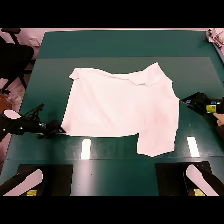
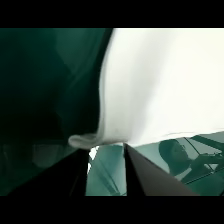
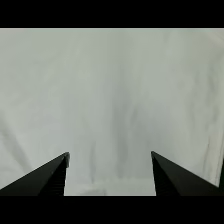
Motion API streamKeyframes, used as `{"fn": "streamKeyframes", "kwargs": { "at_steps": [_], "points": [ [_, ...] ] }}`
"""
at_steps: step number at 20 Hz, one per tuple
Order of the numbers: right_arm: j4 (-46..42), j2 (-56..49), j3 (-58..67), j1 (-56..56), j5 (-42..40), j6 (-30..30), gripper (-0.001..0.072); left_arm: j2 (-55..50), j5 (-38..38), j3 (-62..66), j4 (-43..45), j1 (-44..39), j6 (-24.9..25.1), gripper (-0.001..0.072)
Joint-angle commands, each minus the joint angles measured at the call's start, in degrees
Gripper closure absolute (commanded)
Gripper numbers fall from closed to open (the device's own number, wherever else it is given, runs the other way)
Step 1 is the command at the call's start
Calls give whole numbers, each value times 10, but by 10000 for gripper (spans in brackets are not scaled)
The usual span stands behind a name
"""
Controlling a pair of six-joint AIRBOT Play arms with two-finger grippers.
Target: Fold the shirts.
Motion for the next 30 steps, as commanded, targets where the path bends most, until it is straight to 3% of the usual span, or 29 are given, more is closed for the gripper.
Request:
{"fn": "streamKeyframes", "kwargs": {
  "at_steps": [1, 5, 13, 21, 23, 28, 29, 30],
  "points": [
    [-1, 0, 0, 0, -11, 0, 127, 0, -68, 36, 80, 0, -19, 81],
    [-1, 0, 0, 0, -18, 0, 127, 0, -87, 80, 77, 0, -22, 80],
    [0, 0, 0, 0, -27, 0, 127, -7, -45, 81, 13, 0, 10, 81],
    [1, 0, 0, 0, -26, 0, 127, -7, 11, 9, -15, 0, 41, 85],
    [1, -1, 0, 0, -24, 0, 126, -7, 23, 5, -46, 0, 67, 261],
    [1, 0, 0, 0, -24, 0, 127, -7, 40, 5, -32, 0, 72, 265],
    [1, 0, 0, 0, -24, 0, 127, -7, 42, 5, -33, 0, 72, 350],
    [1, 0, 0, 0, -24, 0, 127, -7, 44, 5, -35, 0, 73, 553]
  ]
}}
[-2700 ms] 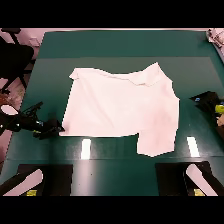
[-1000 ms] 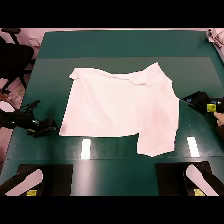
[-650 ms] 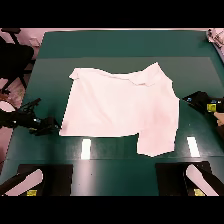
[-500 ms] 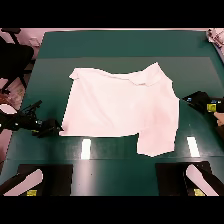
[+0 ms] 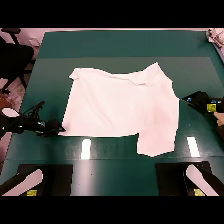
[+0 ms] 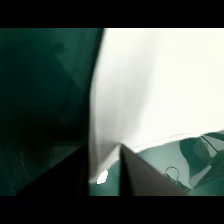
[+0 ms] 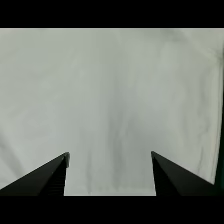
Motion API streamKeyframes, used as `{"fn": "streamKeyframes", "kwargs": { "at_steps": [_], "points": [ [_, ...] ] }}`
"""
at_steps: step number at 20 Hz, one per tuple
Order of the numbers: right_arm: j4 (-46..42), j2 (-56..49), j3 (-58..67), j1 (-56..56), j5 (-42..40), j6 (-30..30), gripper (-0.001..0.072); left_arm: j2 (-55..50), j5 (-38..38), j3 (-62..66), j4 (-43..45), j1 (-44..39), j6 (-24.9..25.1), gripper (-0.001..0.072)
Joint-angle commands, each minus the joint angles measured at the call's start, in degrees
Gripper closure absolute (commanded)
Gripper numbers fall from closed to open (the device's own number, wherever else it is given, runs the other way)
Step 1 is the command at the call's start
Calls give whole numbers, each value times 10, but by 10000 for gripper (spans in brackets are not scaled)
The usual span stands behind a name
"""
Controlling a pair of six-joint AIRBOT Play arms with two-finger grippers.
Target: Fold the shirts.
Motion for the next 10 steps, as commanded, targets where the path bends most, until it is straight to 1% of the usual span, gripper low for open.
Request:
{"fn": "streamKeyframes", "kwargs": {
  "at_steps": [1, 4, 6, 8, 10],
  "points": [
    [0, 0, 0, 0, 1, 0, 127, 0, 11, 0, -6, 0, 6, 683],
    [-12, 0, 0, 0, 6, 0, 127, 0, 8, 1, -8, 0, 20, 686],
    [-86, 0, 0, 0, 30, 7, 127, 1, 2, 1, -18, 0, 20, 686],
    [-161, 0, -6, 0, 43, 30, 127, 1, -2, 1, -35, 0, 21, 686],
    [-155, 0, -30, 0, 39, 29, 127, 1, -8, 1, -46, 0, 26, 686]
  ]
}}
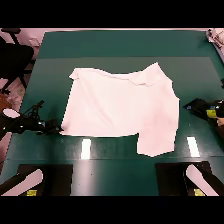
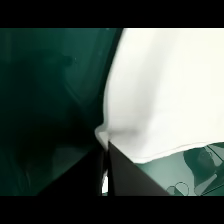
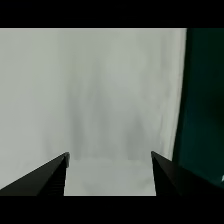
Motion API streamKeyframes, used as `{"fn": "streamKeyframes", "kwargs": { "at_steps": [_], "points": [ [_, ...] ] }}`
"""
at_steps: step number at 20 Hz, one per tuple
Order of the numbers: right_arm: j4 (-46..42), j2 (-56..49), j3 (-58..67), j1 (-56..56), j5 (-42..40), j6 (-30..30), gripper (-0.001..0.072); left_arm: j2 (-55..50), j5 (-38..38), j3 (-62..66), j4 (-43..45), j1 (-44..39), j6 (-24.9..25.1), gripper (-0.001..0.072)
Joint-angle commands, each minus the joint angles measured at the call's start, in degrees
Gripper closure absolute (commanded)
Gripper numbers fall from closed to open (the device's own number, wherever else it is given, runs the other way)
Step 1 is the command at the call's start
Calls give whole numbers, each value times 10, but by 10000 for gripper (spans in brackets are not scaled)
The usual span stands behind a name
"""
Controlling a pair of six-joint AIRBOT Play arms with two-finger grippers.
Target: Fold the shirts.
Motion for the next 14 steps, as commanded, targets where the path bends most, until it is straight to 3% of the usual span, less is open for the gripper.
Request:
{"fn": "streamKeyframes", "kwargs": {
  "at_steps": [1, 5, 7, 14],
  "points": [
    [-38, 0, -36, 0, 3, 1, 128, 1, -23, 1, -32, 0, 13, 686],
    [-36, -34, -107, -17, -13, -23, 128, 1, -26, 1, -44, 0, 15, 686],
    [-35, -63, -113, -32, -10, -40, 200, 1, -27, 1, -45, 0, 15, 686],
    [5, -79, -113, -54, -14, -69, 201, 1, -25, 1, -45, 0, 15, 686]
  ]
}}
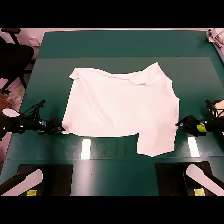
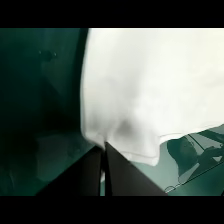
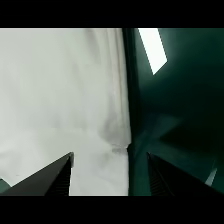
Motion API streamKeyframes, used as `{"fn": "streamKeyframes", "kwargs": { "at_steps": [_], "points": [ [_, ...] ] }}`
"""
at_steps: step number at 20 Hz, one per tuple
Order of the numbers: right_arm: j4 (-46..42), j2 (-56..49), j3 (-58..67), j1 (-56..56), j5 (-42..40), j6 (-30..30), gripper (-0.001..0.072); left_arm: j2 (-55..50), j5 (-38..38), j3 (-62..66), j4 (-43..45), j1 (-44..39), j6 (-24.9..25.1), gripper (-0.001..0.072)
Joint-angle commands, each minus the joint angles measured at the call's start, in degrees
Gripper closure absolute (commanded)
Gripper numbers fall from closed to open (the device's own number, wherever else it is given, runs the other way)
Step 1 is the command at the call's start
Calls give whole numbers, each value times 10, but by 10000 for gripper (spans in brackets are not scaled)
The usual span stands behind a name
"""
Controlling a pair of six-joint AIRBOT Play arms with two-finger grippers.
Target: Fold the shirts.
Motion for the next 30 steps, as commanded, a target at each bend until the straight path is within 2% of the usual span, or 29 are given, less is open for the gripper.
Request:
{"fn": "streamKeyframes", "kwargs": {
  "at_steps": [1, 7, 12, 13, 15, 16, 22, 27, 30],
  "points": [
    [12, -6, -2, -5, -2, -21, 201, 0, 0, 1, -1, 1, 0, 686],
    [22, -18, -2, -5, -12, -47, 209, 0, -1, 1, -1, 1, 0, 686],
    [117, -88, -2, -5, -9, -95, 270, 0, -2, 1, -1, 1, 0, 686],
    [123, -91, -2, -5, -9, -96, 326, 0, -2, 1, -1, 1, 0, 686],
    [120, -81, -2, -5, -2, -96, 623, 0, -4, 1, -1, 1, 0, 686],
    [121, -66, -2, -5, 5, -96, 689, 0, -7, 1, -3, 1, 0, 687],
    [137, 72, -2, -5, 43, -71, 690, 46, -33, 24, -85, 1, 30, 688],
    [332, 185, 24, -5, 41, -74, 690, 180, -27, 145, -108, 1, 29, 688],
    [346, 260, 125, -5, 40, -71, 690, 268, 18, 244, -103, 1, 30, 688]
  ]
}}
